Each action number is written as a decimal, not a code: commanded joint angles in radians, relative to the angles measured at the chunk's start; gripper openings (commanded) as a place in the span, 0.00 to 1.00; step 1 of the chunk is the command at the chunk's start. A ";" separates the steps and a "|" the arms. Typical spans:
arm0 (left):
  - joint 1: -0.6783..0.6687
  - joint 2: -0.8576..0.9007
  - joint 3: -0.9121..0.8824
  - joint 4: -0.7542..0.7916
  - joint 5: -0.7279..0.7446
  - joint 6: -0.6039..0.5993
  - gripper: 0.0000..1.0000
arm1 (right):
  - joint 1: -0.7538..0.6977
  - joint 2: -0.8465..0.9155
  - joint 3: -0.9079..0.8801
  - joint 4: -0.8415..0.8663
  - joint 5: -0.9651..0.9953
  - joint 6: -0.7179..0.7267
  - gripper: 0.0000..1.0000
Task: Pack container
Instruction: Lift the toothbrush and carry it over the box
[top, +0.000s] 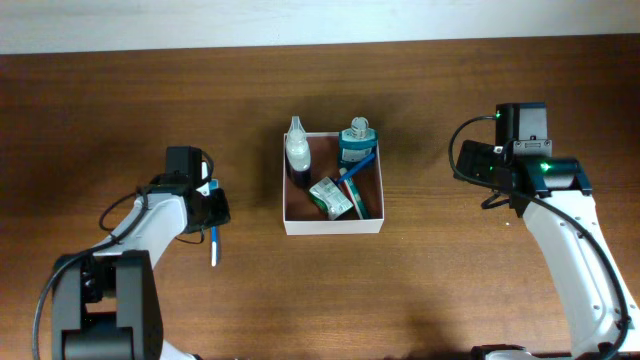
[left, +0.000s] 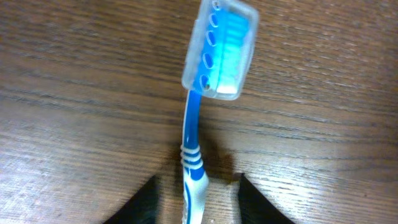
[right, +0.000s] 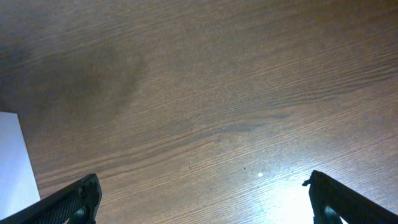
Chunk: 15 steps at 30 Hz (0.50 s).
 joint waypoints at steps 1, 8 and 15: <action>-0.004 0.064 -0.035 -0.011 0.076 -0.024 0.27 | -0.005 -0.003 0.011 0.000 0.001 0.002 0.99; -0.004 0.037 -0.029 -0.019 0.083 -0.024 0.01 | -0.005 -0.003 0.011 0.000 0.002 0.002 0.99; -0.004 -0.172 -0.019 -0.025 0.129 0.037 0.00 | -0.005 -0.003 0.011 0.000 0.001 0.002 0.99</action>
